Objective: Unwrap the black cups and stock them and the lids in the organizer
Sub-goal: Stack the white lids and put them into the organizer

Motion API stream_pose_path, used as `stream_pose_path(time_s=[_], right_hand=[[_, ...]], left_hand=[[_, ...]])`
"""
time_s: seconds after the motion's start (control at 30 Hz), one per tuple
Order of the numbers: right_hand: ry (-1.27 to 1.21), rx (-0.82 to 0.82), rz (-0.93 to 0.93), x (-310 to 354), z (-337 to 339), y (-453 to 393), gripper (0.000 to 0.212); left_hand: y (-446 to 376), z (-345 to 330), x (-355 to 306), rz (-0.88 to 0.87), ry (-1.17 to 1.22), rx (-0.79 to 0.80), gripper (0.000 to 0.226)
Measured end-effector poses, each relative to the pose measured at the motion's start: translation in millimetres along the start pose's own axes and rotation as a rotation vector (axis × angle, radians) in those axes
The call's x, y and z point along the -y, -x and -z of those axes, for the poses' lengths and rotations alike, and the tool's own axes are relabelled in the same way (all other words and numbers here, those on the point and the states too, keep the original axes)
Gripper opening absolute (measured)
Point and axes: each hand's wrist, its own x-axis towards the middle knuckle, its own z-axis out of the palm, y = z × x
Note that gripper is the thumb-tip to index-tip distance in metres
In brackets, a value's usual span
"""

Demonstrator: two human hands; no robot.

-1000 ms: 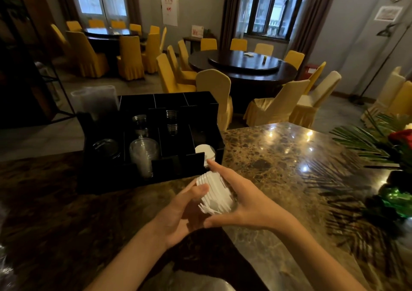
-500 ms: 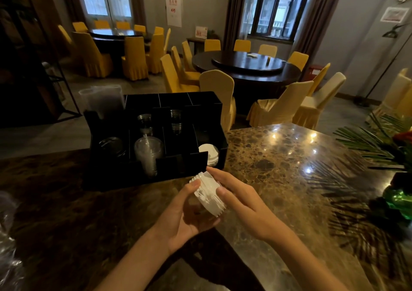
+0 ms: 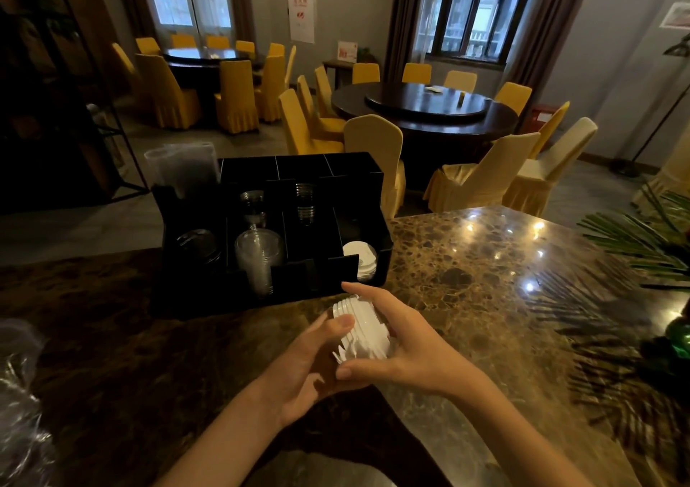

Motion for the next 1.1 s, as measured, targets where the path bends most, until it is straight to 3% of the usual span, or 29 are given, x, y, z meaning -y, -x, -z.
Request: stream_pose_path(time_s=[0.23,0.47,0.63,1.1], right_hand=[[-0.071,-0.076,-0.016,-2.7,-3.4,-3.2,0.073],[-0.301,0.04,-0.116,-8.3,15.7,0.2,0.064],[-0.14,0.164,-0.09,-13.4,31.6,1.6,0.078],[-0.122,0.118,0.061,-15.0,20.5,6.0,0.091]], left_hand=[[-9.1,6.0,-0.8,0.02,0.019,0.005,0.058],[-16.2,4.9,-1.8,0.054,0.11,0.024,0.057],[-17.5,6.3,-1.3,0.065,0.1,0.048,0.053],[-12.4,15.0,-2.7,-0.029,-0.051,0.115,0.061]])
